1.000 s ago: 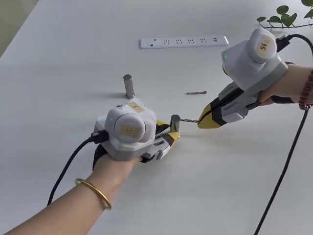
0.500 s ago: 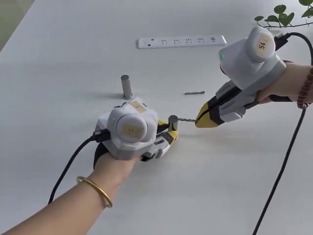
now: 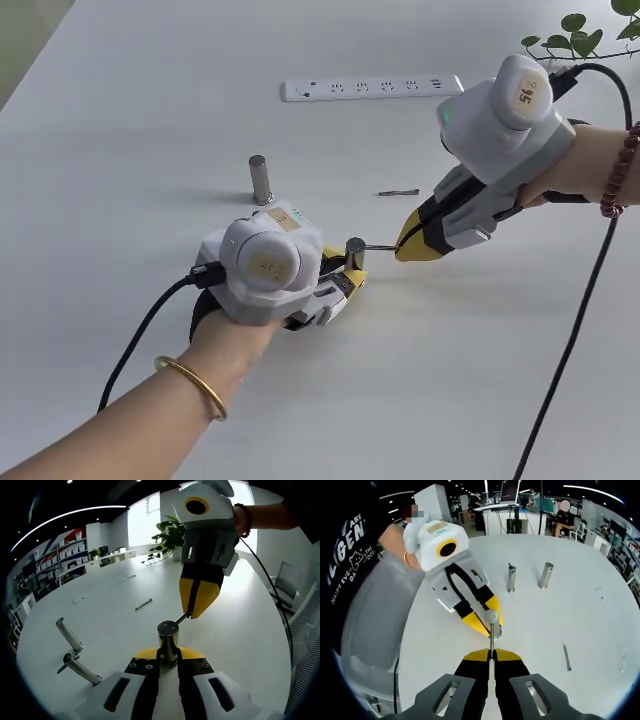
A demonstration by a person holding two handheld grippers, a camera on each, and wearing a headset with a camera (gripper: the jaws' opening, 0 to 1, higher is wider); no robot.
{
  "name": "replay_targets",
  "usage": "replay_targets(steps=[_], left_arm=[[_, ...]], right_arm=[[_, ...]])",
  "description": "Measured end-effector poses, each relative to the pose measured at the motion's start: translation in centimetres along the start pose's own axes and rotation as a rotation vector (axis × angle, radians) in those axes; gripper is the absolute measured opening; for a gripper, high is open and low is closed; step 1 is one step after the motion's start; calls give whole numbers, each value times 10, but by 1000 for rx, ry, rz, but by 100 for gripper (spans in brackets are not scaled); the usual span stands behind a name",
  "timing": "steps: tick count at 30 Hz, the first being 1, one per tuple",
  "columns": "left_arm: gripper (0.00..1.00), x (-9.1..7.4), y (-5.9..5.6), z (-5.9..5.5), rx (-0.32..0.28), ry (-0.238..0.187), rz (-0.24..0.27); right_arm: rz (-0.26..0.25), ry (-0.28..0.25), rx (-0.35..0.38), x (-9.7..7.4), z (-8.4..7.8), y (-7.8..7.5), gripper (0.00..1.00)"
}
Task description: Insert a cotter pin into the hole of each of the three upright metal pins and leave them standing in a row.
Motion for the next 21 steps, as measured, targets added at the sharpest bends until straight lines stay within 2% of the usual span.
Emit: replay_targets(steps=[2,4,16,21], left_arm=[[11,0,-1,-1,27,-3,4],[11,1,-1,-1,30,-3,5],[11,2,-1,-3,5,-10,19],[11,2,-1,-4,-19,-17,24]], right_arm=[[-1,1,-8,3,0,-1,0],[-1,3,-18,7,1,-1,0],[0,3,-44,16,9,-11,0],[-8,-1,-58,18,14,-10,0]])
Point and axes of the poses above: the centre of the closed fingertips' face, and the gripper's own axes: x roughly forward along the fingers, y roughly to its left, z roughly out of its top, the point moved 2 cm from there along -x, roughly backward along the fingers, and after that the axes turned 1 degree about -x, right-handed, at the moved point
